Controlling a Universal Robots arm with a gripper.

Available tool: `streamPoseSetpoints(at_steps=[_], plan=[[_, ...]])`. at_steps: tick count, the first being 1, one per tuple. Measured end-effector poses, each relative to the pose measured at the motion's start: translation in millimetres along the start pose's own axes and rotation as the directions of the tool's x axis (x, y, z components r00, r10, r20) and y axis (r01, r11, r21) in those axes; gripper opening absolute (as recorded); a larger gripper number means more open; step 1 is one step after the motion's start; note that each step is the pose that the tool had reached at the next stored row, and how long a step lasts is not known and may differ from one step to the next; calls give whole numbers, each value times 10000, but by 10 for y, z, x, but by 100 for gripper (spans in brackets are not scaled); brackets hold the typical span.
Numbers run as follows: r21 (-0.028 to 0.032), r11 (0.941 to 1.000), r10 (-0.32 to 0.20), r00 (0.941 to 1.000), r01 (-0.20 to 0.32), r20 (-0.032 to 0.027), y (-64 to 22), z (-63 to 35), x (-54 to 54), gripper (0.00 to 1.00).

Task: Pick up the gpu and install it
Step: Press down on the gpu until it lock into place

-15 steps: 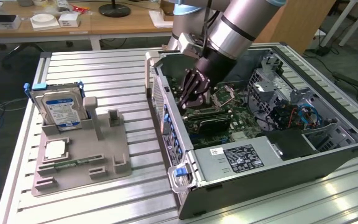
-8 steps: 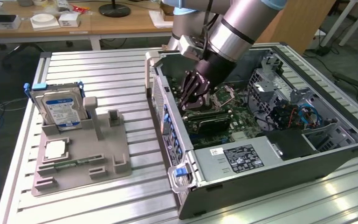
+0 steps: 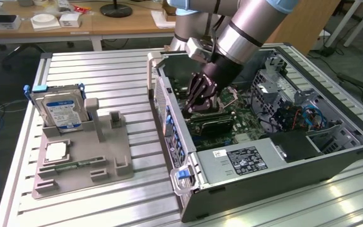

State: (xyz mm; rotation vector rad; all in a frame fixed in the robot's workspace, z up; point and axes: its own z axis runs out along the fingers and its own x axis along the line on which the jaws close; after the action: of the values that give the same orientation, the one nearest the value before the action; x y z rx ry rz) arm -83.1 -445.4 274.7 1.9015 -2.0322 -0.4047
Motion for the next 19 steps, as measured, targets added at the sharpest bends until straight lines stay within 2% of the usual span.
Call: streamPoseSetpoints(at_steps=[1,2,3,5,9,11,15,19], plan=[[9,10000,-1,10000,1,4,-1,1,-1,10],[45,10000,1,10000,-1,6,0,1,-1,10],[121,9999,1,10000,-1,7,0,1,-1,10],[385,9993,-3,10000,2,24,-2,4,-2,10],[1021,9948,-6,10000,0,64,-3,7,-4,10],[1300,9915,-7,10000,-4,83,-4,9,-5,10],[1736,9848,-9,9999,-11,111,-7,15,-5,10],[2206,9754,-7,9999,-24,142,-10,24,-5,10]])
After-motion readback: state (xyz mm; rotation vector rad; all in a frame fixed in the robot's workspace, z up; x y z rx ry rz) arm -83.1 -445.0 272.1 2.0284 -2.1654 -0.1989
